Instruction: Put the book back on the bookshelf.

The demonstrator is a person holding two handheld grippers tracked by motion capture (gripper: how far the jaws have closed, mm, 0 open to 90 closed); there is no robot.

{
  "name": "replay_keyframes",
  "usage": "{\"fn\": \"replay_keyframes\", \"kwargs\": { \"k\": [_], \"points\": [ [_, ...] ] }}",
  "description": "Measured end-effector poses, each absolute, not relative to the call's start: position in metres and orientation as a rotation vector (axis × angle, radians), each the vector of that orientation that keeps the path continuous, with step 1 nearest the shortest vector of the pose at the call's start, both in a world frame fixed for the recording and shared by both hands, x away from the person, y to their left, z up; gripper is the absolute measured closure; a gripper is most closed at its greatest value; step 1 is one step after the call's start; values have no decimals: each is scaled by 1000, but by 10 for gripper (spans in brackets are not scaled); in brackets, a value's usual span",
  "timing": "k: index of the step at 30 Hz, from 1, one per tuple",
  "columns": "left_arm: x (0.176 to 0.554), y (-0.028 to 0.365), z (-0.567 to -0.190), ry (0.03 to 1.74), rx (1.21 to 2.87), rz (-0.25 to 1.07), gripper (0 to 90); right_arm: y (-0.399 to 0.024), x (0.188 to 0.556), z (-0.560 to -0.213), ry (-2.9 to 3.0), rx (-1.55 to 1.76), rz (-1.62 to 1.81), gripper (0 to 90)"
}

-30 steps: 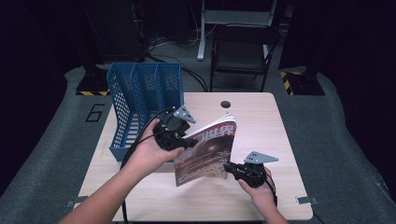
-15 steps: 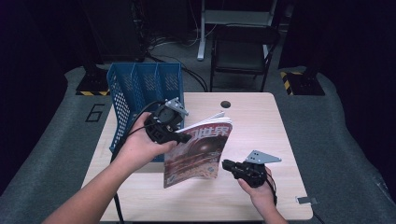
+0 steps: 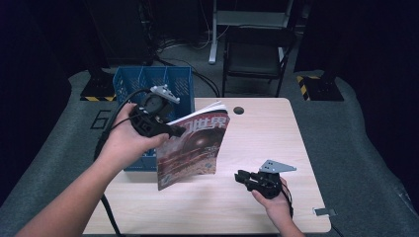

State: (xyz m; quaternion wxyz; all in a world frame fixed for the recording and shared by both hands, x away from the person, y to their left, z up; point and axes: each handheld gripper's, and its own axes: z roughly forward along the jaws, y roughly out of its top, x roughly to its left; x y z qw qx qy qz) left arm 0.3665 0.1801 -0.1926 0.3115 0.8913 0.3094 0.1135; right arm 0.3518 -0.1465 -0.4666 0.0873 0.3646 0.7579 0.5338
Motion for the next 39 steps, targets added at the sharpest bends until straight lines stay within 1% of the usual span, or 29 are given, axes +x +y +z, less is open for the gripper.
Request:
{"fn": "replay_keyframes", "kwargs": {
  "k": [6,31,39],
  "points": [
    [367,190,-180,852,2330,317,839,-148,353,-470,2246,1115,1568,668],
    [375,219,-149,945,2287,364,839,-147,353,-476,2276,1136,1523,669],
    [383,234,-143,1035,2223,401,839,-146,354,-477,2286,1129,1519,668]
  ]
}}
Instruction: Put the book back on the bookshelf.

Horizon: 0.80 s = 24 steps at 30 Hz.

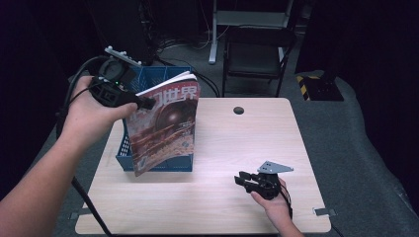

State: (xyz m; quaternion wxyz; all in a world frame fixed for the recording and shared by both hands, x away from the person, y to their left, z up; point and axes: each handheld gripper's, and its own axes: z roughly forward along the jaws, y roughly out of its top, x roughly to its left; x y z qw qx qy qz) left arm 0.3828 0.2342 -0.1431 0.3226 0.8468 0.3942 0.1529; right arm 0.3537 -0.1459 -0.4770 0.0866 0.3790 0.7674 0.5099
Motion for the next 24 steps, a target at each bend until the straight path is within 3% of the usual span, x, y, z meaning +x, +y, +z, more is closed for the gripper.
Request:
{"fn": "replay_keyframes", "kwargs": {
  "k": [24],
  "points": [
    [412,286,-138,1272,2083,451,839,-146,354,-479,2286,1128,1515,666]
  ]
}}
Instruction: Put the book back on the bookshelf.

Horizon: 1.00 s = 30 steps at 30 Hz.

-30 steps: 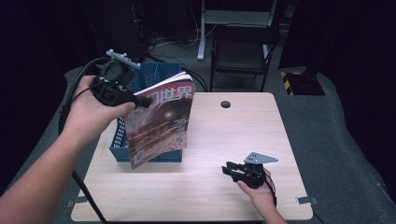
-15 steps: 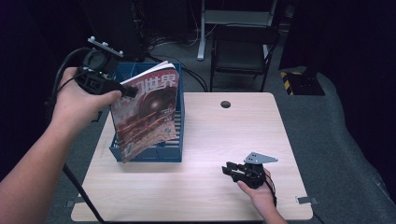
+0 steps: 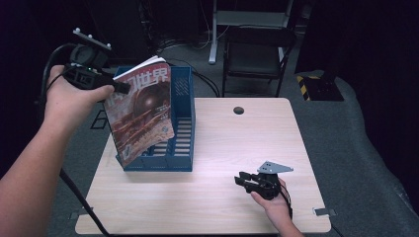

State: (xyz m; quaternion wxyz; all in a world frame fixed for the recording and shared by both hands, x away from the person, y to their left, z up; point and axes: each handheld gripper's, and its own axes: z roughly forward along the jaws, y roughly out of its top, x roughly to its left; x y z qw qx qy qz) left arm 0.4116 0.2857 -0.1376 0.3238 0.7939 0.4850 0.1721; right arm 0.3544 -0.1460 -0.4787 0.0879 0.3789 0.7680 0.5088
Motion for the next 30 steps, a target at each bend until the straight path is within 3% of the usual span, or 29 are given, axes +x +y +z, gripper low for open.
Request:
{"fn": "replay_keyframes", "kwargs": {
  "k": [30],
  "points": [
    [451,294,-147,1490,1995,512,839,-148,355,-480,2292,1150,1515,667]
  ]
}}
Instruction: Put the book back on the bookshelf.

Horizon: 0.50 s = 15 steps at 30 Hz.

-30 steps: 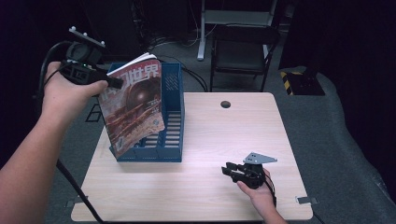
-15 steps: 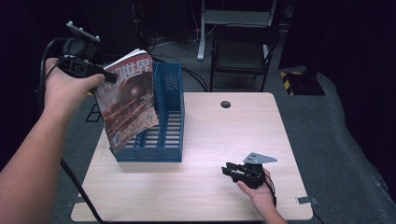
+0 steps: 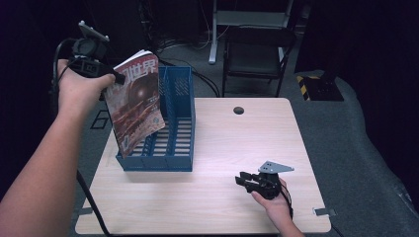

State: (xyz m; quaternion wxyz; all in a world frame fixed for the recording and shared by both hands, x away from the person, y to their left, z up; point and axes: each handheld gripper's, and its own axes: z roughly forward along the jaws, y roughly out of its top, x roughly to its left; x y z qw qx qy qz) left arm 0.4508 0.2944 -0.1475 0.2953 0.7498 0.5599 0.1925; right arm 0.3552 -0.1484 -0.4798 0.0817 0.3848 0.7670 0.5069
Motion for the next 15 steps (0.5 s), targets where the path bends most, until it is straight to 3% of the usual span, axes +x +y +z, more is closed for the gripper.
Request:
{"fn": "replay_keyframes", "kwargs": {
  "k": [15],
  "points": [
    [466,298,-157,1563,1923,532,839,-150,356,-479,2283,1158,1518,667]
  ]
}}
